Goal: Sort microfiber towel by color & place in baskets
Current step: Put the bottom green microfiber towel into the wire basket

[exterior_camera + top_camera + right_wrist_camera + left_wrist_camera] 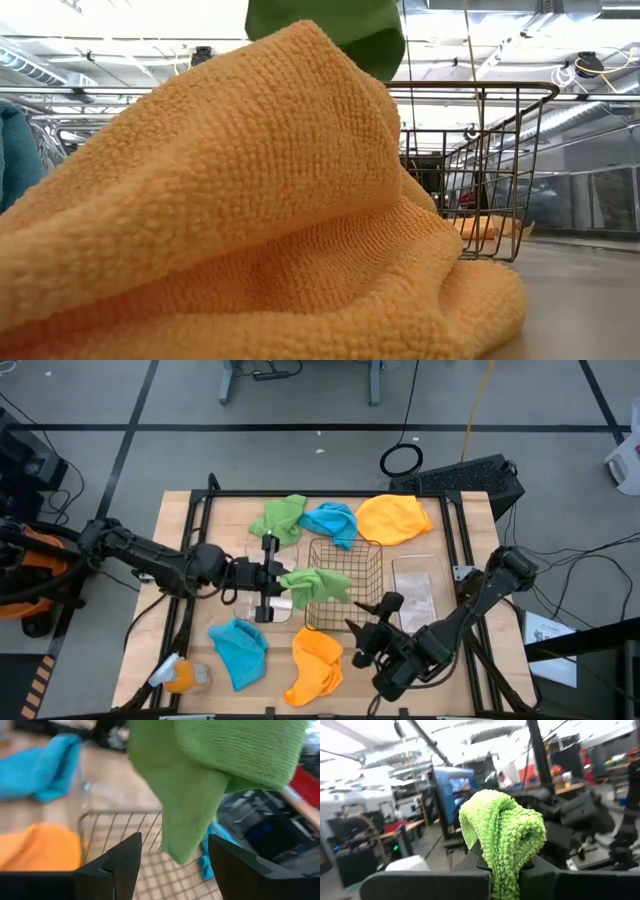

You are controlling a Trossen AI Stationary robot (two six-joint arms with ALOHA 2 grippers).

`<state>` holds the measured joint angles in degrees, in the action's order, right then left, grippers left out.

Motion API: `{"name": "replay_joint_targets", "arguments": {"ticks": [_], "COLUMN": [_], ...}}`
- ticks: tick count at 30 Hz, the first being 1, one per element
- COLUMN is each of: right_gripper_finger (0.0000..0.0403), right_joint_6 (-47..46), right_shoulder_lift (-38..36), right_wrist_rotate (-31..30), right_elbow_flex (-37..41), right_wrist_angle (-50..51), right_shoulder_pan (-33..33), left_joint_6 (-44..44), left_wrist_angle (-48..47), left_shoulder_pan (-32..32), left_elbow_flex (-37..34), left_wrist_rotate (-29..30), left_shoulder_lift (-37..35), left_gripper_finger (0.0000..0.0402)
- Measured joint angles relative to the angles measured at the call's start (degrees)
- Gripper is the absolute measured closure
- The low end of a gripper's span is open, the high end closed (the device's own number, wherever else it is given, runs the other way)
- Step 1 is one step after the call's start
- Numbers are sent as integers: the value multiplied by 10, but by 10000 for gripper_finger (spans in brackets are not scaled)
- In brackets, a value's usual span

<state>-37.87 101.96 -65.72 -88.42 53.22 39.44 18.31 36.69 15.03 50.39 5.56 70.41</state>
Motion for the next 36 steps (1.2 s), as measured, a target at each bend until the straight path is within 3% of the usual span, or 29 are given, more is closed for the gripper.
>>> {"name": "replay_joint_targets", "arguments": {"ticks": [5, 8, 11, 14, 16, 22, 26, 32, 36], "right_gripper_finger": [170, 186, 250, 354, 387, 399, 395, 386, 359], "right_joint_6": [-2, 25, 41, 86, 132, 242, 337, 485, 534], "right_shoulder_lift": [31, 36, 39, 36, 33, 10, -1, -3, -3], "right_wrist_rotate": [-22, 8, 13, 12, 18, 21, -45, -84, -90], "right_elbow_flex": [0, 1, 1, 1, 1, 1, 1, 1, 1], "right_wrist_angle": [-12, -19, -25, -44, -73, -191, -276, -387, -414], "right_shoulder_pan": [-37, -61, -76, -76, -69, -22, 11, 21, 9], "left_joint_6": [-13, -15, -29, -35, -34, -36, -67, -98, -105], "left_wrist_angle": [19, 19, 19, 16, 14, -22, -48, -59, -52], "left_shoulder_pan": [-12, -19, -23, -26, -27, -36, -42, -40, -40], "left_elbow_flex": [0, 1, 2, 2, 2, 2, 2, 2, 2], "left_wrist_rotate": [-35, -64, -84, -87, -83, -44, -43, -64, -87], "left_shoulder_lift": [0, 0, 0, 0, 0, 0, 8, 34, 62], "left_gripper_finger": [392, 392, 392, 387, 383, 379, 377, 376, 376]}}
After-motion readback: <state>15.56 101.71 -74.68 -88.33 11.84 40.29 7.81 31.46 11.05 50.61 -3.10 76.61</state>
